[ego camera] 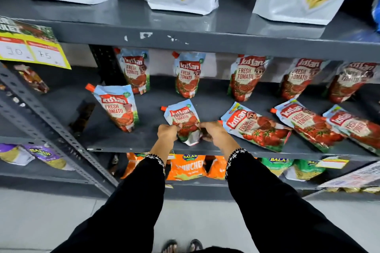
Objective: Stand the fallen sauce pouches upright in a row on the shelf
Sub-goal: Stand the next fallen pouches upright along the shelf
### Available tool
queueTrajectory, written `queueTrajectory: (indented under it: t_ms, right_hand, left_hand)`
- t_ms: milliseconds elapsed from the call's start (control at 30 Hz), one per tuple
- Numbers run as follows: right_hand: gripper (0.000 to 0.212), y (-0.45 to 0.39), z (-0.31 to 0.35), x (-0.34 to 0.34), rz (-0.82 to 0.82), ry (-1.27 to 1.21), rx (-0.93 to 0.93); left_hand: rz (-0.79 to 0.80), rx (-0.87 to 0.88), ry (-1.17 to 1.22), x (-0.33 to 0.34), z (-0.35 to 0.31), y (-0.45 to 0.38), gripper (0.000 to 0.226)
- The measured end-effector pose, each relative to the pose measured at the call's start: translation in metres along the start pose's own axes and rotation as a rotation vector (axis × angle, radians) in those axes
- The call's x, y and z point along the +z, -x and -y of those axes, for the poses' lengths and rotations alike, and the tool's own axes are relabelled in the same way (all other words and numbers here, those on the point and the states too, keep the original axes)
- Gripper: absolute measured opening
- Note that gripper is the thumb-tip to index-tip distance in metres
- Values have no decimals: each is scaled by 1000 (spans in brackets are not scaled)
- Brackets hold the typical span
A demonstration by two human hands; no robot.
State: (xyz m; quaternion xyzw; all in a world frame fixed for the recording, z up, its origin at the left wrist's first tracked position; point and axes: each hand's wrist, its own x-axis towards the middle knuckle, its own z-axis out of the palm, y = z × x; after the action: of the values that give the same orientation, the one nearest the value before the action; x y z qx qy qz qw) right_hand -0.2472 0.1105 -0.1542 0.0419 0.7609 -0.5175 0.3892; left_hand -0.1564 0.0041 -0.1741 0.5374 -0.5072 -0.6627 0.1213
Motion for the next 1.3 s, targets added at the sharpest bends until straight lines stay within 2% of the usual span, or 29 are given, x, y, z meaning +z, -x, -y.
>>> queueTrajectory:
  t_ms: [33,100,167,200,233,267,333,400,667,900,1033,1100,1200,1300]
  right_hand:
    - [12,-1,2,-1,31,-11,22]
    - [16,-7,2,-2,75,-55,35]
    - [35,-21,0,-1,83,-93,21]
    - [44,-31,-3,-1,91,-98,10]
    - [51,-36,-3,-2,101,-96,-3]
    - [55,-30,0,-2,106,-92,-23]
    - [53,-13,9,-4,75,-95,-107]
    - [50,-1,15,-6,43,-87,-196]
    - [47,8,8,-4,-99,2,-350]
    - [45,16,2,-12,-100,25,-351]
    - [52,24,-6,-29,-148,9,-348]
    - [47,28,-11,-40,-188,14,-373]
    - [37,34,-16,-66,-297,31,-418]
    - [38,39,-14,-102,-398,129,-439]
  left_hand:
    - [-7,-1,9,0,-2,0,13]
    - [-12,-2,13,0,-5,-1,12]
    - [4,14,-15,0,-8,0,17]
    - [16,38,-32,1,-10,3,10]
    - [21,76,-39,2,-11,4,13]
    - [21,113,-51,2,-15,7,25]
    - [25,210,-63,4,-22,10,39]
    - [29,306,-74,5,-30,9,44]
    - [61,468,-266,2,-29,10,32]
    - [2,413,-220,7,-16,26,47]
    - [-189,248,-60,22,-1,48,58]
    - [-212,160,30,39,6,55,58]
    - [-157,94,100,71,10,70,52]
    - [-70,60,125,108,13,80,52]
